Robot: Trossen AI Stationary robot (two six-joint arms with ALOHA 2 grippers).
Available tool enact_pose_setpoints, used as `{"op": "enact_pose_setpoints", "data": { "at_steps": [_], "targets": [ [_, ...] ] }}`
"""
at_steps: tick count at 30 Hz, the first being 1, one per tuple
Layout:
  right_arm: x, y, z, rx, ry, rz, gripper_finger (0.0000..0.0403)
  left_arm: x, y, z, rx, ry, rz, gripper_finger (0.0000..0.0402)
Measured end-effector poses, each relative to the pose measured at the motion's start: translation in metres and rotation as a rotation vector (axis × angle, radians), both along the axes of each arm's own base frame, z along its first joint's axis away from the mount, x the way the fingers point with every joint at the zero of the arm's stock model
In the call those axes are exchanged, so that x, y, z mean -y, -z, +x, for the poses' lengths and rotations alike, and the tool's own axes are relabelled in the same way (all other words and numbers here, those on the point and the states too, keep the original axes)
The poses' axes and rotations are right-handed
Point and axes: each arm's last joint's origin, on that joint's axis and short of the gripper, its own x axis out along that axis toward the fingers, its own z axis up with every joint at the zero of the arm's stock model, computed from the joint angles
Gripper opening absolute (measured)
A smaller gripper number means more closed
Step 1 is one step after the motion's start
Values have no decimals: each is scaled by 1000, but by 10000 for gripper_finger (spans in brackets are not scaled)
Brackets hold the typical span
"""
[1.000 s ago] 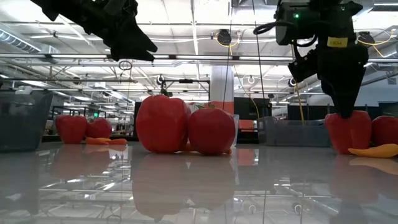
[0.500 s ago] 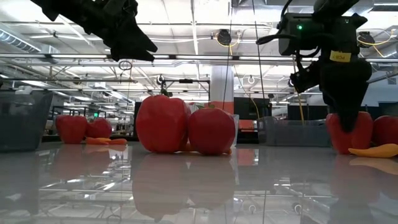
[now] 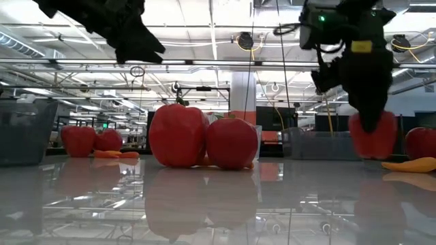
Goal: Sort produce into baskets
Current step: Put the red bell pepper into the top gray bin
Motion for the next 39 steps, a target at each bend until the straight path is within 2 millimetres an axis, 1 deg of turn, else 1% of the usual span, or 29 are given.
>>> {"op": "enact_pose_setpoints", "data": {
  "at_steps": [4, 7, 13, 15, 17, 19, 23, 26, 33, 39],
  "targets": [
    [6, -23, 14, 99, 15, -17, 286, 1, -15, -16, 5, -1, 0, 226],
    [14, -43, 28, 222, 50, -95, 295, 1, -20, -23, 31, -23, 12, 226],
    [33, -86, 57, 543, 71, -265, 290, 0, -21, -25, 33, -63, 31, 226],
    [39, -96, 63, 634, 73, -296, 289, 0, -20, -24, 28, -63, 31, 226],
    [47, -104, 66, 689, 82, -320, 289, -1, -20, -23, 25, -63, 30, 226],
    [55, -107, 66, 704, 104, -336, 289, -1, -20, -24, 26, -64, 31, 226],
    [73, -109, 62, 696, 167, -356, 289, -1, -20, -23, 33, -70, 20, 226],
    [87, -108, 58, 681, 214, -370, 289, -1, -24, -22, 91, -103, -27, 226],
    [115, -103, 42, 593, 311, -387, 289, -1, -30, -20, 163, -108, -30, 226],
    [131, -97, 27, 494, 388, -377, 289, -2, -30, -20, 168, -113, -29, 226]
  ]
}}
